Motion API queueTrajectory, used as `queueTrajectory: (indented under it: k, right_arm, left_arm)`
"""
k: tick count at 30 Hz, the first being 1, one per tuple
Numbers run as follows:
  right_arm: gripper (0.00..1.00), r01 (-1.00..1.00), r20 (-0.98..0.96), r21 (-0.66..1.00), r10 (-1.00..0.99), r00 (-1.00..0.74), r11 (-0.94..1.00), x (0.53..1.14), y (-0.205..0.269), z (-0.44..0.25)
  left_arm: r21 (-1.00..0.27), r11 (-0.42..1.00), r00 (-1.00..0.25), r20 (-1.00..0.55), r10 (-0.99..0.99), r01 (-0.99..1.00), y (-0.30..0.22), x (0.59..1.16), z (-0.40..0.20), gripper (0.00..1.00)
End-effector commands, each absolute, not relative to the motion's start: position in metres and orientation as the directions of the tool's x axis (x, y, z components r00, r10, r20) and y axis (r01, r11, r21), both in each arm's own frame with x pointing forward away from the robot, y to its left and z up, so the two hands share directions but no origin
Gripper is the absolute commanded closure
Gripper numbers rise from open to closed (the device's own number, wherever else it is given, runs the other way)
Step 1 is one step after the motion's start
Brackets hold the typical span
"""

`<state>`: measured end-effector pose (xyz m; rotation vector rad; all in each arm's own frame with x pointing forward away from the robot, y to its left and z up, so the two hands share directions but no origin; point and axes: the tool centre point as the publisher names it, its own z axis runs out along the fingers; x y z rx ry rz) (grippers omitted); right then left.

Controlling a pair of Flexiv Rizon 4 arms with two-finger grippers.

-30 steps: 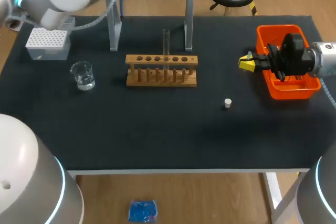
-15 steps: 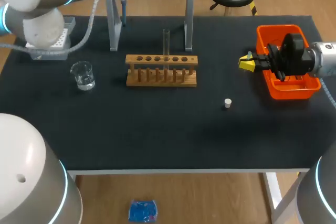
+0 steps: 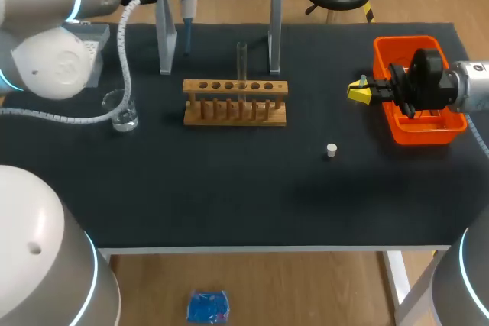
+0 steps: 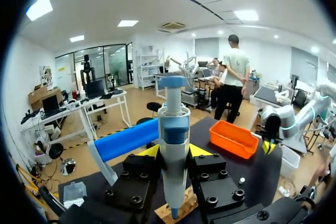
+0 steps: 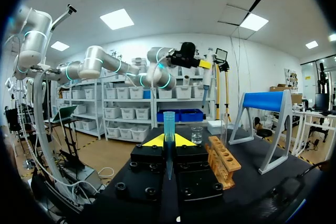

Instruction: Invert the test tube, pick up the pipette, mount the tip to pipette, aspirate from beaker and dispense into the tube, eject the tip, return the pipette, and cap with the stopper.

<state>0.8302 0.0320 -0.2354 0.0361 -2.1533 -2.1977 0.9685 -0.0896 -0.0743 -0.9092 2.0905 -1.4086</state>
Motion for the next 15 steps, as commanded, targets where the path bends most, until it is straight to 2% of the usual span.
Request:
queueTrajectory:
  k: [1, 10, 15]
  right_arm:
    - [1.0, 0.029, 0.028, 0.999, -0.064, -0.998, -0.019, 0.83, 0.031, -0.236]
    - [1.0, 0.029, 0.028, 0.999, -0.064, -0.998, -0.019, 0.83, 0.031, -0.236]
    - [1.0, 0.029, 0.028, 0.999, -0.064, -0.998, -0.019, 0.83, 0.031, -0.236]
  left_arm:
    - [-0.927, 0.263, -0.757, 0.035, -0.653, -0.269, -0.08, 0.962, -0.07, 1.0]
    - [-0.927, 0.263, -0.757, 0.035, -0.653, -0.269, -0.08, 0.962, -0.07, 1.0]
    - [-0.947, 0.304, -0.873, -0.058, -0.484, -0.106, -0.113, 0.945, -0.036, 1.0]
